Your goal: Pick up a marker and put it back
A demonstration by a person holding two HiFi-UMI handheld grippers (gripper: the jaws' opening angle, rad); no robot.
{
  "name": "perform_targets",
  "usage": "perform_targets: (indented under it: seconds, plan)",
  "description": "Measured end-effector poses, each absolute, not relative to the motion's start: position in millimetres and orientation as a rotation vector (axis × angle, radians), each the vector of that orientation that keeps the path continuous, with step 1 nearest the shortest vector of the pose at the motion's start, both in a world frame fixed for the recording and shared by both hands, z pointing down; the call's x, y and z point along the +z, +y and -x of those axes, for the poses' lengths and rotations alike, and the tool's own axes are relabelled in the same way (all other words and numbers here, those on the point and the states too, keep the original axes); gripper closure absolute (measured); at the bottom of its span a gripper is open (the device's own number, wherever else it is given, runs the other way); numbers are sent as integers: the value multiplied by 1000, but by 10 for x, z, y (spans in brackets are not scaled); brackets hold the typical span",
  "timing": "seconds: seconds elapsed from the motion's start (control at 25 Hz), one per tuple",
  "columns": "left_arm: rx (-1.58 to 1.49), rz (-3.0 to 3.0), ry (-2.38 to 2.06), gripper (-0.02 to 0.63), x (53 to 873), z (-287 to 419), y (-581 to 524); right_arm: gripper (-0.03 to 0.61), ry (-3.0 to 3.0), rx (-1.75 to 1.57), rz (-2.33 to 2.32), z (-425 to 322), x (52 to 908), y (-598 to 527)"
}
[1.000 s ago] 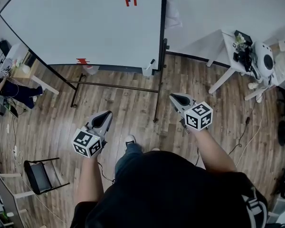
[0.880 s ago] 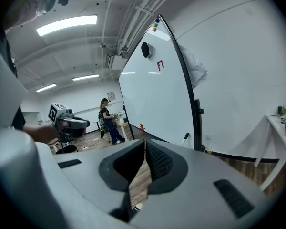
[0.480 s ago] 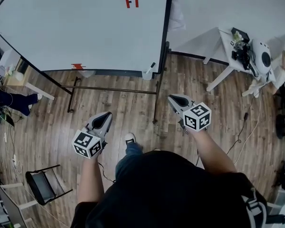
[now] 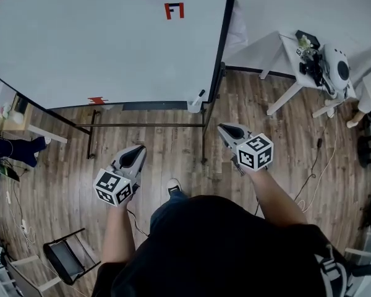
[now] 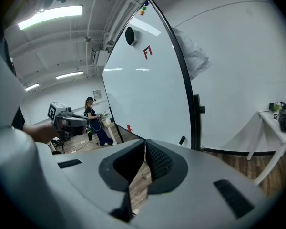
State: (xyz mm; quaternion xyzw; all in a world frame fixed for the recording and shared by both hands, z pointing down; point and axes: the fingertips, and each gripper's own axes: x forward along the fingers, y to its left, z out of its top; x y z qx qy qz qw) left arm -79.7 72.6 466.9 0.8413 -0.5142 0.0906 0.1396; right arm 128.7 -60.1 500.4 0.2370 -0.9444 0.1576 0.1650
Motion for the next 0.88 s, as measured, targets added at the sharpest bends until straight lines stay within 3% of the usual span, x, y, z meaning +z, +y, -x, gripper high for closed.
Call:
perform_targets:
  seconds: [0.88]
  plan:
    - [228,-2575,-1260,595,4671,1533,-176,574,-2593,440,-919,-755,4862,-1088]
